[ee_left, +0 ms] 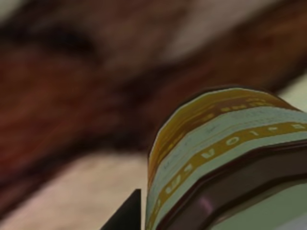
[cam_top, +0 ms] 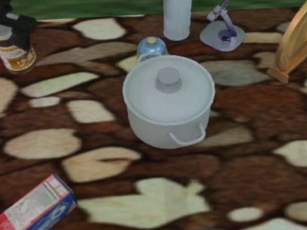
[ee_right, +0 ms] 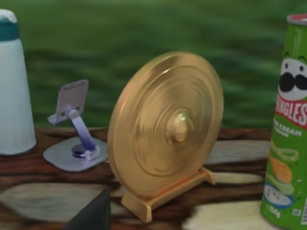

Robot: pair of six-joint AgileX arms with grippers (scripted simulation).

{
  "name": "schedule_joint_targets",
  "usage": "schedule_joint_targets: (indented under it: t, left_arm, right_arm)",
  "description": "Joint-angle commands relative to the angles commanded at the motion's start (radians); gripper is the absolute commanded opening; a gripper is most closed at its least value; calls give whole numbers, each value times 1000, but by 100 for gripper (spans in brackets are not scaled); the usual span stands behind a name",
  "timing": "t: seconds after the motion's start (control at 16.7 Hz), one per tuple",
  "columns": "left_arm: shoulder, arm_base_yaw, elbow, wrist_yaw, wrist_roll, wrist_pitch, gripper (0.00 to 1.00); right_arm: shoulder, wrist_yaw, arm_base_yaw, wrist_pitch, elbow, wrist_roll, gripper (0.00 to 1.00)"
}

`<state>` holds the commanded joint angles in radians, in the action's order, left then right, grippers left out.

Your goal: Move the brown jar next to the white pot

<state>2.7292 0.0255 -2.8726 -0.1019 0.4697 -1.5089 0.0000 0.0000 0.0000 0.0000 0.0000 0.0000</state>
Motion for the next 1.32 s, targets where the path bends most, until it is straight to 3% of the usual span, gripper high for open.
schedule_joint_targets:
  t: [0.36, 0.6, 1.14, 1.32]
  left_arm:
    - [-348, 11, 560, 4, 4, 145, 0]
    - [-541, 19, 823, 6, 7, 228, 0]
    - [-623, 15, 915, 8, 7, 263, 0]
    - [-632, -14, 940, 22, -58, 286, 0]
  right_arm:
    - [0, 0, 0, 0, 0, 0, 100]
    - [0, 0, 0, 0, 0, 0, 100]
    - [0, 0, 0, 0, 0, 0, 100]
    - [0, 0, 0, 0, 0, 0, 100]
